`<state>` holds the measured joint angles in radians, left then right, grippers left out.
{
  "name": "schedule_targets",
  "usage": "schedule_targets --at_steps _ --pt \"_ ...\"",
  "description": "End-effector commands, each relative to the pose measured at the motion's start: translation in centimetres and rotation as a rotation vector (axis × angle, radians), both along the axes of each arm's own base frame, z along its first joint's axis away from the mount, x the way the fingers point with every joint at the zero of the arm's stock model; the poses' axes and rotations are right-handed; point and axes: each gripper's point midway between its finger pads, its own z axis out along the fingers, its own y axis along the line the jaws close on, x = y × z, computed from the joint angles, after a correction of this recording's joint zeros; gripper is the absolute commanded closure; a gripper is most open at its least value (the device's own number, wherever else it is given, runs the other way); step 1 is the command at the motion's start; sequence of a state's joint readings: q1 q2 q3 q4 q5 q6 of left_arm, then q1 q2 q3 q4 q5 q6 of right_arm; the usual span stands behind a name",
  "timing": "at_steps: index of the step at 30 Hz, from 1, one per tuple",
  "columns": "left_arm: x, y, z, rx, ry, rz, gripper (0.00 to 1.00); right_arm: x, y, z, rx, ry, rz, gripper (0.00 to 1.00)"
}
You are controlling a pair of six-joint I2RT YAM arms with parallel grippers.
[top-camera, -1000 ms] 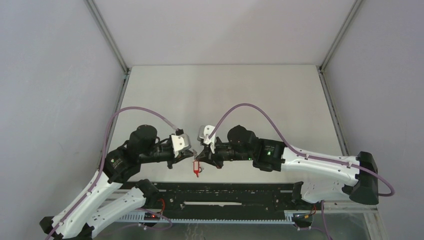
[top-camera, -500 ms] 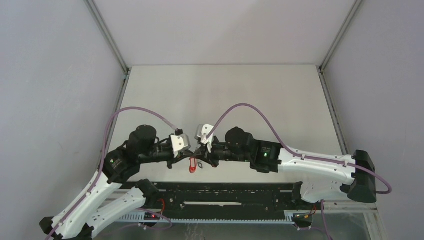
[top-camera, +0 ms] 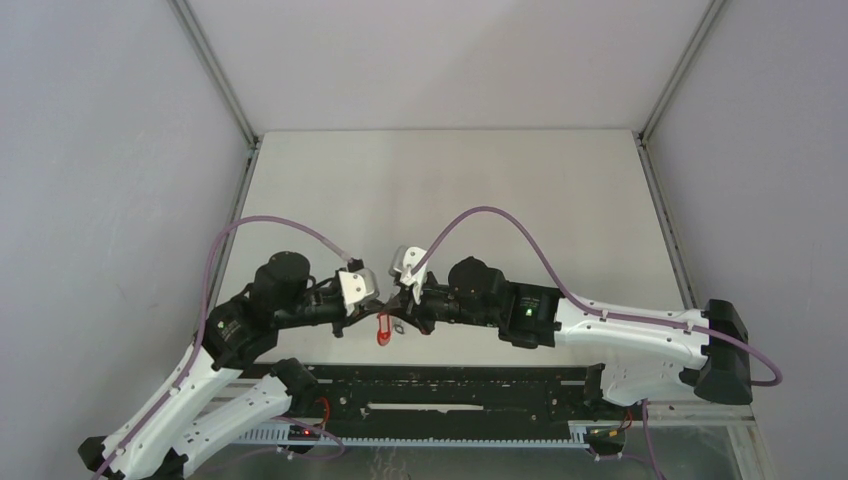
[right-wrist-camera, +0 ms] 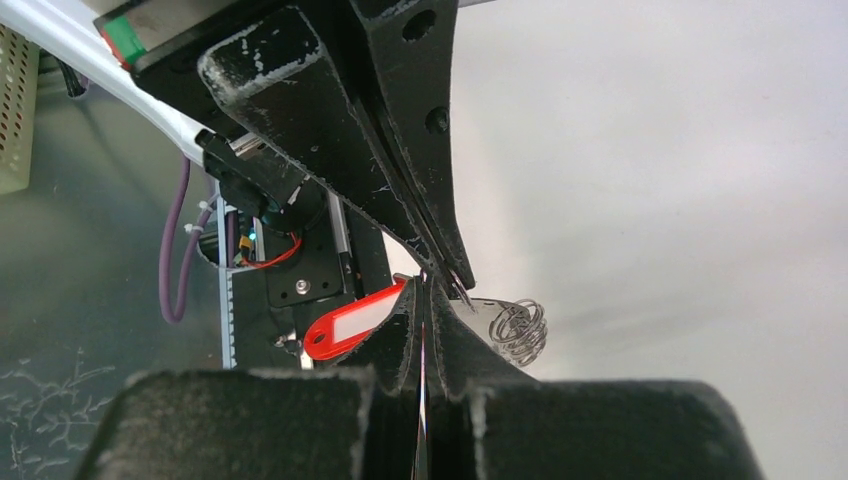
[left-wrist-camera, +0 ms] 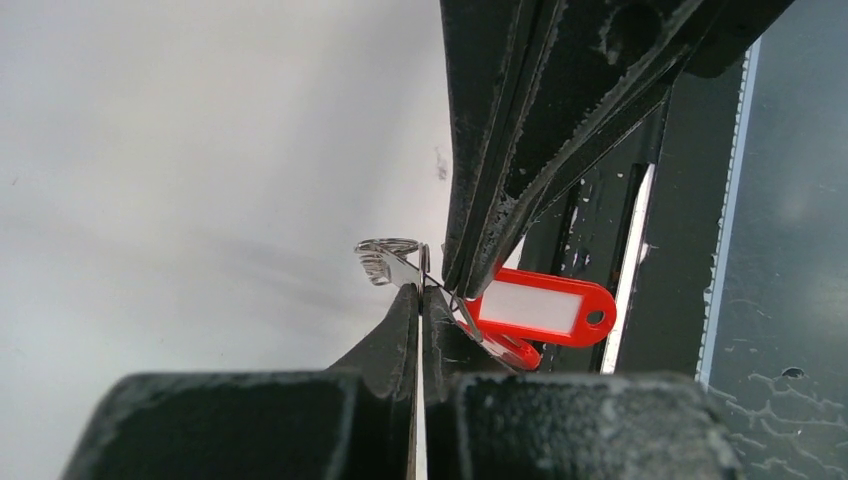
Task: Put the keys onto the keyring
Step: Insert the key onto the keyring.
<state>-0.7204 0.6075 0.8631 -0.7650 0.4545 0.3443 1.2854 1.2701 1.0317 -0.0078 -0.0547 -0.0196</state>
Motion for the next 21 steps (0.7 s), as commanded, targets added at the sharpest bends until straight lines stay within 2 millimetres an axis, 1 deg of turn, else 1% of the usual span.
schedule_targets --at_steps 1,16,21 --pt "0.0 -0.5 0.5 -0.028 -0.036 -0.029 1.0 1.1 0.3 2.9 0.092 -0.025 -0.071 1.0" --pt "-0.1 -0.5 0.6 -0.027 -0.048 -0.04 1.0 1.9 -0.8 3.2 0.153 0.015 -0.16 1.0" --pt "-0.1 -0.5 0.7 -0.028 -0.05 -0.044 1.0 1.9 -0.9 3.3 0.162 0.014 -0.162 1.0"
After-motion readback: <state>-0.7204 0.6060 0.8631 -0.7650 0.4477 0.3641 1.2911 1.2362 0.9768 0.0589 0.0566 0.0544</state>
